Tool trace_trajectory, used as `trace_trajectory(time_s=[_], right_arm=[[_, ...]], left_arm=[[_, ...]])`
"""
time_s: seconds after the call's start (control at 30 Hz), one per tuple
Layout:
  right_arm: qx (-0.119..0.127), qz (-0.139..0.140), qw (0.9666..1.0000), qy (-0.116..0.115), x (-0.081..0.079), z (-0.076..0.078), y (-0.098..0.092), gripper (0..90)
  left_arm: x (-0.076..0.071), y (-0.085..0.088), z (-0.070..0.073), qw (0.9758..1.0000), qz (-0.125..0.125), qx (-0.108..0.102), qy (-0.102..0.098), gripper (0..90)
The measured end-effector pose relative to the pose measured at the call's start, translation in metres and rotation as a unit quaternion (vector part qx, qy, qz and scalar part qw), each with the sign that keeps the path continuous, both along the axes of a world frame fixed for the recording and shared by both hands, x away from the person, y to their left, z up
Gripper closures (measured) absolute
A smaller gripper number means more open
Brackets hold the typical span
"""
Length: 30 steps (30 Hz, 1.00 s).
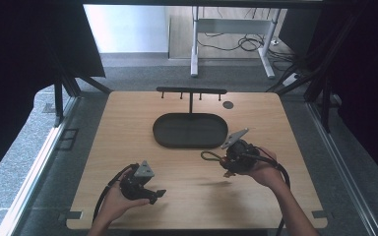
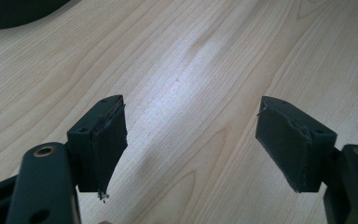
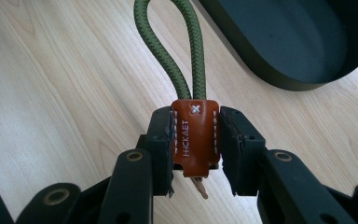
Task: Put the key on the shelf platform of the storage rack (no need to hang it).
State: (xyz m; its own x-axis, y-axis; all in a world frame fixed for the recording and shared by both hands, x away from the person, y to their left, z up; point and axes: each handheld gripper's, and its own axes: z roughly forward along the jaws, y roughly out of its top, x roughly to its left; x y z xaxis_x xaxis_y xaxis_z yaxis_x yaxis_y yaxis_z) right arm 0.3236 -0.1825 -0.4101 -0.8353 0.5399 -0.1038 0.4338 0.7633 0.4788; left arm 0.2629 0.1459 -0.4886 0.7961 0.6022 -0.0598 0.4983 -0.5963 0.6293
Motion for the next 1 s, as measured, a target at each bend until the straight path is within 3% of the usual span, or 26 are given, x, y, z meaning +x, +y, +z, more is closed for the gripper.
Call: trace_trajectory(time_s=[0.57, 1.0], right_arm=[[0.010, -0.008, 0.9999, -0.002, 0.018, 0.013, 0.003, 66.2], [0.008, -0.005, 0.9999, 0.004, 0.032, 0.012, 0.010, 66.2]], left_arm=[[0.000, -0.001, -0.001, 1.0000, -0.002, 0.003, 0.002, 25.3], [0.000, 0.000, 0.000, 1.0000, -0.003, 0.002, 0.002, 25.3]])
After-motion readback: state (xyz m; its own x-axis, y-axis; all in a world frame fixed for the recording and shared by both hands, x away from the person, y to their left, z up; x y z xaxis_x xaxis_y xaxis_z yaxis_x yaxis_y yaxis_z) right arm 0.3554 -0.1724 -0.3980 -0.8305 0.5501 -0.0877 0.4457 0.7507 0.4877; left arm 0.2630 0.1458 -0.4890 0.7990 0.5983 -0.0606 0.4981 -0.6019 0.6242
